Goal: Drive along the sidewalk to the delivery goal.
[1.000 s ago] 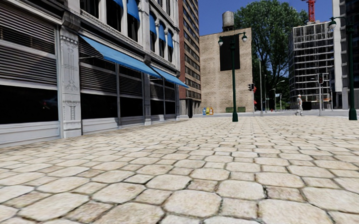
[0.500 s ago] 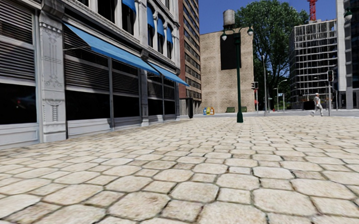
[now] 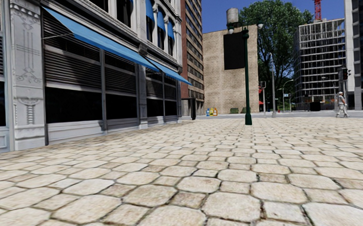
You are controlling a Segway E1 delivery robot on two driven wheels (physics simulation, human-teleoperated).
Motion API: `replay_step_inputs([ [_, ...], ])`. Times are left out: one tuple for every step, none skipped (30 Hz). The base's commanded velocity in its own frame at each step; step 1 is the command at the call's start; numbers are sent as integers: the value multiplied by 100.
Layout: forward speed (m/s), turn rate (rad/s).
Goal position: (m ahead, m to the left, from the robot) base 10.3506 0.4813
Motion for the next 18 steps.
replay_step_inputs([
  [200, 0],
  [200, 0],
  [200, 0],
  [200, 0],
  [200, 0],
  [200, 0],
  [200, 0],
  [200, 0],
  [200, 4],
  [200, 6],
  [200, 9],
  [200, 11],
  [200, 11],
  [200, 11],
  [200, 11],
  [200, 18],
  [200, 18],
  [200, 18],
])
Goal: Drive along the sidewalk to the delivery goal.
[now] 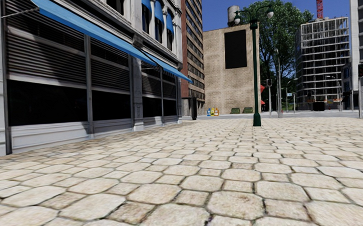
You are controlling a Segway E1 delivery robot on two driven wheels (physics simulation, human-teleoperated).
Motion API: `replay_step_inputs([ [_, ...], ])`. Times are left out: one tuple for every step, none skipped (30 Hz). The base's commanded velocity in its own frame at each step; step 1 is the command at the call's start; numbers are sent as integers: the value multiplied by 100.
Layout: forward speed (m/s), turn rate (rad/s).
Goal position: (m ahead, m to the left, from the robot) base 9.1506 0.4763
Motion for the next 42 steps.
replay_step_inputs([
  [200, 15],
  [200, 13],
  [200, 14],
  [200, 16],
  [200, 16],
  [200, 17],
  [200, 17],
  [200, 17],
  [200, 17],
  [200, 17],
  [200, 17],
  [200, 17],
  [200, 17],
  [200, 17],
  [200, 17],
  [200, 17],
  [200, 17],
  [200, 17],
  [200, 17],
  [200, 17],
  [200, 1],
  [200, 0],
  [200, 0],
  [200, 0],
  [200, 0],
  [200, 0],
  [200, 0],
  [200, 0],
  [200, 0],
  [200, 0],
  [200, 0],
  [200, 0],
  [200, 0],
  [200, 0],
  [200, 0],
  [200, 0],
  [200, 0],
  [200, 0],
  [200, 0],
  [200, 0],
  [200, 0],
  [200, 0],
])
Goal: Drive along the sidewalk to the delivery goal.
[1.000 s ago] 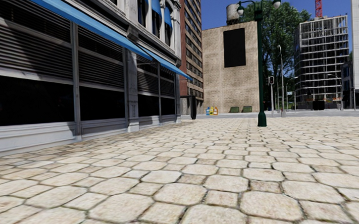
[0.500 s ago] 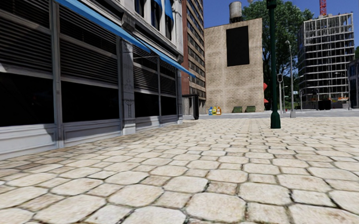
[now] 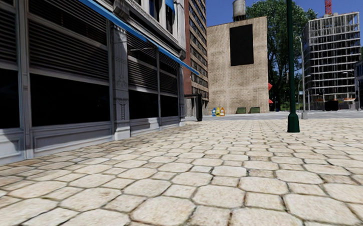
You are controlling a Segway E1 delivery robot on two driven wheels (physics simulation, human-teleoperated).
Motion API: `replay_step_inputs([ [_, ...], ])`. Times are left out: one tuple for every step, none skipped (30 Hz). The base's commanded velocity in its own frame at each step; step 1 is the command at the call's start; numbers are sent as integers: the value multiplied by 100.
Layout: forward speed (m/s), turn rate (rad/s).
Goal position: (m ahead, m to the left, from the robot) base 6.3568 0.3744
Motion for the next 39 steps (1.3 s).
replay_step_inputs([
  [200, 0],
  [200, 0],
  [200, 0],
  [200, 0],
  [200, 0],
  [200, 0],
  [200, 0],
  [200, 0],
  [200, 0],
  [200, 0],
  [200, 0],
  [200, 0],
  [200, 0],
  [200, 0],
  [200, 0],
  [200, 0],
  [200, 0],
  [200, 0],
  [200, 0],
  [200, 0],
  [200, 0],
  [200, 0],
  [200, 0],
  [200, 0],
  [200, 0],
  [200, 0],
  [200, 0],
  [200, 0],
  [200, 0],
  [200, 0],
  [200, 0],
  [200, 0],
  [200, 0],
  [200, 0],
  [200, 0],
  [200, 0],
  [200, 0],
  [200, 0],
  [200, 0],
])
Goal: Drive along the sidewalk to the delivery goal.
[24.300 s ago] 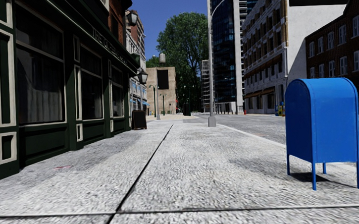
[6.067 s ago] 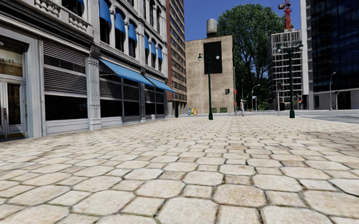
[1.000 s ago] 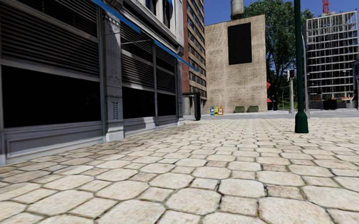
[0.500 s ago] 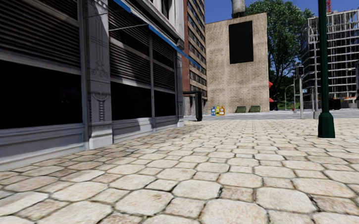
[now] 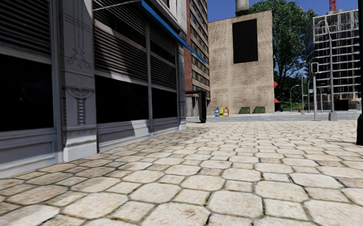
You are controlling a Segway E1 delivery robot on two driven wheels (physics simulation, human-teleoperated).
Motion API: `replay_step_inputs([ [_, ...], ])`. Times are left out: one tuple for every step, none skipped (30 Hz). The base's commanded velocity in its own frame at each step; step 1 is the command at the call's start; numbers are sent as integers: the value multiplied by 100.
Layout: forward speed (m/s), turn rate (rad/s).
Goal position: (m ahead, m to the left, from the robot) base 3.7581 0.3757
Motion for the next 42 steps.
replay_step_inputs([
  [200, 0],
  [200, 0],
  [200, 0],
  [200, 0],
  [200, 0],
  [200, 0],
  [200, 0],
  [200, 0],
  [200, 0],
  [200, 0],
  [200, 0],
  [200, 0],
  [200, 0],
  [200, 0],
  [200, 0],
  [200, 0],
  [200, 0],
  [200, 0],
  [200, 0],
  [200, 0],
  [200, 0],
  [200, 0],
  [200, 0],
  [200, 0],
  [200, 0],
  [200, 0],
  [200, 0],
  [200, 0],
  [200, 0],
  [200, 0],
  [200, 0],
  [200, 0],
  [200, 0],
  [200, 0],
  [200, 0],
  [200, 0],
  [200, 0],
  [200, 0],
  [187, 0],
  [153, 0],
  [153, 0],
  [132, 0],
])
